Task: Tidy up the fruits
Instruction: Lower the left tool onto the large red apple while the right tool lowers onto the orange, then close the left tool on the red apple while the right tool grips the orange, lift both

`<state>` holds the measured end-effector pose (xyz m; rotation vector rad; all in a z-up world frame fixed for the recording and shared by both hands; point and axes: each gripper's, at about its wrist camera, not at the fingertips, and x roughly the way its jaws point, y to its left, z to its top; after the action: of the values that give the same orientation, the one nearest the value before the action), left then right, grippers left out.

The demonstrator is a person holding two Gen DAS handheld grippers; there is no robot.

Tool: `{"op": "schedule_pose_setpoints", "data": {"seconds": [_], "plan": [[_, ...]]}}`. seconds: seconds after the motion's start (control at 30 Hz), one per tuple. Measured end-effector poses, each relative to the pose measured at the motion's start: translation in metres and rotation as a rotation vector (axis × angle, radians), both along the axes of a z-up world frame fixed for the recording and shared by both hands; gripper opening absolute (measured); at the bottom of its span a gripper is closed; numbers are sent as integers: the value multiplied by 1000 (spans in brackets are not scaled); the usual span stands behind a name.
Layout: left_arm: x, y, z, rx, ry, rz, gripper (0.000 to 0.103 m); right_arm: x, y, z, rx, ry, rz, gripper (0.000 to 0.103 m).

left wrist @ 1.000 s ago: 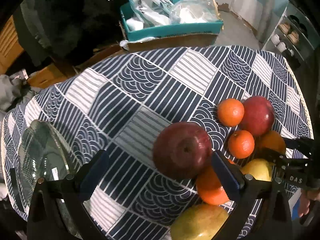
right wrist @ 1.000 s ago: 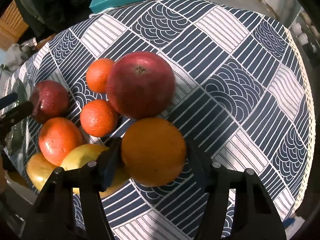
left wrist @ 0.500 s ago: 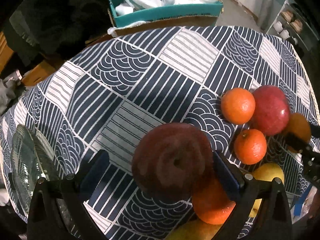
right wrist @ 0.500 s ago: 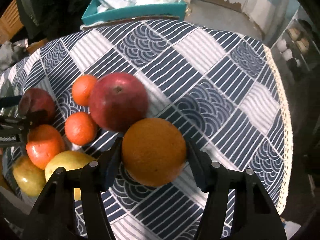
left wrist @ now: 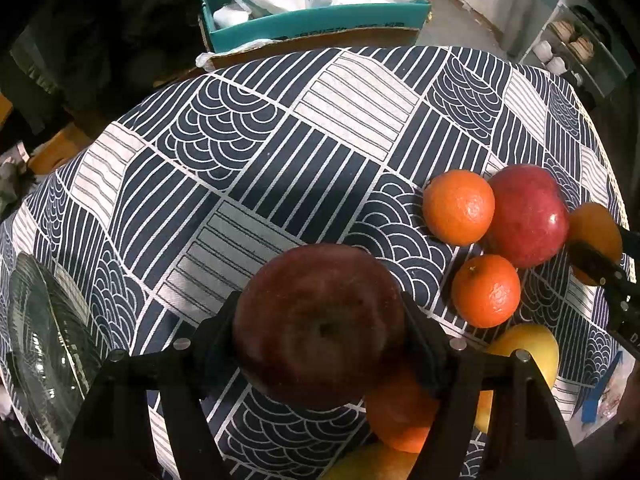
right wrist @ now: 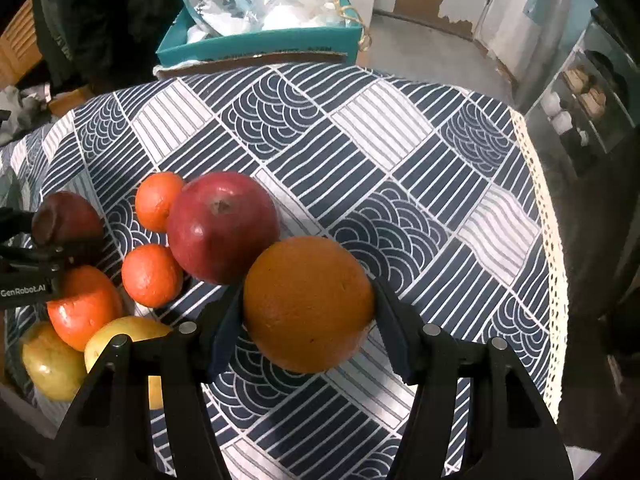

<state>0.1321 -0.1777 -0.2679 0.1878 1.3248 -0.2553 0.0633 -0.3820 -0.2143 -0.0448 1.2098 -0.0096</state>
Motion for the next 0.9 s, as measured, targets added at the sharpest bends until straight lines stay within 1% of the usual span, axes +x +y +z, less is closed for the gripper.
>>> {"op": "schedule_pose_setpoints", "data": {"seconds": [0.13,0.3,0.47,0.53,0.67,0.9], "plan": [[-9,0,10,20,-30,-15,76,1,3,7,-12,-24,4,62],[-26,0,30,12,-64,-25,76,-1,8,21,-24,-62,12,62],[-40,4,58,-1,-120,-28,76,-2,15,39,-32,-106,27,62],[-37,8,63,-8,-136,-25,76,-4,17,47,-29,-124,31,62],[-41,15,82,-26,-182,-21,75,-7,23,62,-37,-163,44,62],[-52,26,114,-35,-271,-21,76,-12,33,86,-38,-223,69,62]]}}
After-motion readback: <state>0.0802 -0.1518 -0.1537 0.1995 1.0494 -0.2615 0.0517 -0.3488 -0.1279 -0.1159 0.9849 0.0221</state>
